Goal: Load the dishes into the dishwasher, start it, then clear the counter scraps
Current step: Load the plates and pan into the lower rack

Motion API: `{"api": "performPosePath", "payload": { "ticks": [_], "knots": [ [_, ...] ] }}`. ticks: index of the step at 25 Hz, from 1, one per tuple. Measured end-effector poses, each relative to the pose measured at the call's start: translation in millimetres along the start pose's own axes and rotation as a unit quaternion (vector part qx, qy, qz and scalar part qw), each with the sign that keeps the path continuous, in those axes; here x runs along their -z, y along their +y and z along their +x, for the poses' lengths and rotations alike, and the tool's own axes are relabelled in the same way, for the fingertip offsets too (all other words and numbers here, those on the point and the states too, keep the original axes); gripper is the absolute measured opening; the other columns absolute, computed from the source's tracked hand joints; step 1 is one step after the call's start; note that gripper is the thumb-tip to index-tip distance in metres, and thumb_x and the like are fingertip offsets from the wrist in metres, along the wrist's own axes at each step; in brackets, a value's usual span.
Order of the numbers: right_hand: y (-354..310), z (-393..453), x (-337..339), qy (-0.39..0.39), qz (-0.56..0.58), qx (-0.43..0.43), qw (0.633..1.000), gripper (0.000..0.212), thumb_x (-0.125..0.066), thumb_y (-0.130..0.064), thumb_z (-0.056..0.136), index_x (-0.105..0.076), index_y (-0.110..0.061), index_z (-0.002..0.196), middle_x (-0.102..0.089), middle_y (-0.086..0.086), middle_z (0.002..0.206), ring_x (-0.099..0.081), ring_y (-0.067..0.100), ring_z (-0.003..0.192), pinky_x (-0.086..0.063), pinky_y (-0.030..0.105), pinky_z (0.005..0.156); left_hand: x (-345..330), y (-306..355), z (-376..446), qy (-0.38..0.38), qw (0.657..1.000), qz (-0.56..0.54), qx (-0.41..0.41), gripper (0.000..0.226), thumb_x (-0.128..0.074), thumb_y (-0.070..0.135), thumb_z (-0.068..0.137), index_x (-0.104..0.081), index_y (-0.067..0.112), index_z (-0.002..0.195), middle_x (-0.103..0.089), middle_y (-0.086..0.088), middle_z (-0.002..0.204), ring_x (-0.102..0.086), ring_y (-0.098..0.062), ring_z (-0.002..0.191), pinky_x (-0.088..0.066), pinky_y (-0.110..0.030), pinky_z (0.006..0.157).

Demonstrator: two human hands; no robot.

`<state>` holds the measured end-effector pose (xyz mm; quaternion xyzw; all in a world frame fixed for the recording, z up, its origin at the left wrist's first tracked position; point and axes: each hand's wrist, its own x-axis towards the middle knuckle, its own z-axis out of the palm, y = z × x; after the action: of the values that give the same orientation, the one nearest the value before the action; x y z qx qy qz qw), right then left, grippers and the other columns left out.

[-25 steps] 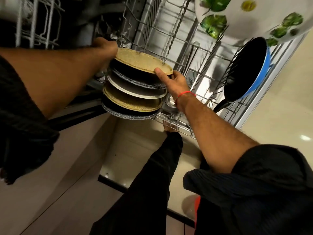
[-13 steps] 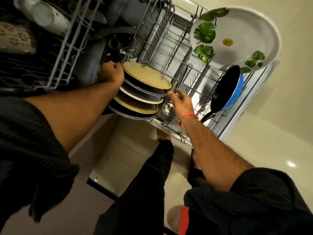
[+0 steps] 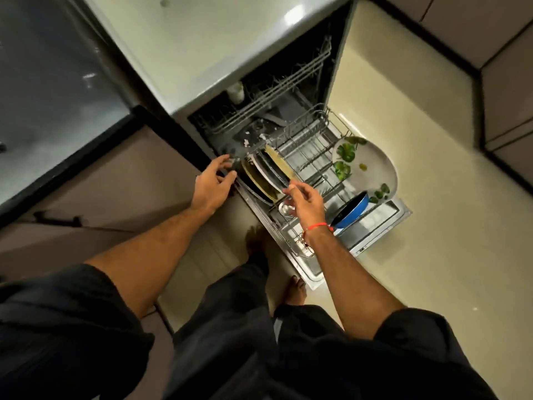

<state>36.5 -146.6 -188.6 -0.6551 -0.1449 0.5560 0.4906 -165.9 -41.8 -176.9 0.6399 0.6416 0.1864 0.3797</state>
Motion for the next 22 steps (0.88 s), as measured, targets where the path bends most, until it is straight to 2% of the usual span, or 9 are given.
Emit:
{"api": "performPosePath", "payload": {
  "ticks": [2,5,9,13,17,22],
  "knots": [
    [-23,-37,-15,-0.050,-0.040,0.003,0.998,0.015,-0.060,-0.020,0.097,-0.066,-0.012,0.109,-0.071,0.009,0.097,-0.061,0.017,0.069,-0.047,0.026,0.056,36,5,-45,0.037,0.998,-0.039,0.012,0.048,-0.065,0.026,0.098,-0.053,0.020,0.143,-0.067,0.009,0.123,-0.067,-0.010,0.098,-0.053,-0.028,0.098],
    [-41,-79,-47,-0.141,-0.119,0.034,0.982,0.007,-0.059,-0.020,0.097,-0.066,-0.021,0.094,-0.070,0.003,0.087,-0.057,0.015,0.064,-0.043,0.024,0.051,86,0,-105,0.101,0.991,-0.085,0.022,0.045,-0.066,0.024,0.098,-0.055,0.017,0.140,-0.071,0.002,0.120,-0.067,-0.013,0.111,-0.051,-0.032,0.104],
    [-61,-114,-99,-0.219,-0.185,0.072,0.955,0.007,-0.058,-0.019,0.097,-0.065,-0.020,0.100,-0.070,0.008,0.091,-0.057,0.015,0.062,-0.042,0.025,0.054,142,-10,-161,0.192,0.969,-0.144,0.052,0.041,-0.067,0.029,0.096,-0.058,0.021,0.136,-0.075,-0.001,0.110,-0.071,-0.019,0.100,-0.055,-0.040,0.100],
    [-67,-141,-162,-0.288,-0.221,0.113,0.925,0.009,-0.058,-0.017,0.097,-0.065,-0.018,0.102,-0.071,0.008,0.093,-0.058,0.017,0.063,-0.042,0.027,0.055,194,-32,-205,0.260,0.950,-0.156,0.069,0.040,-0.067,0.027,0.096,-0.059,0.021,0.135,-0.075,-0.004,0.106,-0.074,-0.021,0.085,-0.059,-0.045,0.091],
    [-56,-175,-228,-0.341,-0.240,0.126,0.900,0.009,-0.057,-0.018,0.097,-0.064,-0.022,0.099,-0.071,0.005,0.093,-0.060,0.017,0.064,-0.043,0.025,0.055,240,-66,-246,0.325,0.929,-0.163,0.074,0.040,-0.066,0.025,0.097,-0.059,0.019,0.136,-0.074,-0.003,0.105,-0.073,-0.018,0.088,-0.062,-0.040,0.084],
    [-26,-226,-308,-0.406,-0.265,0.153,0.861,0.010,-0.058,-0.019,0.096,-0.065,-0.025,0.096,-0.073,0.000,0.088,-0.061,0.016,0.066,-0.045,0.025,0.055,292,-124,-293,0.390,0.899,-0.174,0.097,0.036,-0.068,0.029,0.096,-0.061,0.027,0.132,-0.074,0.001,0.101,-0.073,-0.021,0.077,-0.062,-0.035,0.079]
  ]
}}
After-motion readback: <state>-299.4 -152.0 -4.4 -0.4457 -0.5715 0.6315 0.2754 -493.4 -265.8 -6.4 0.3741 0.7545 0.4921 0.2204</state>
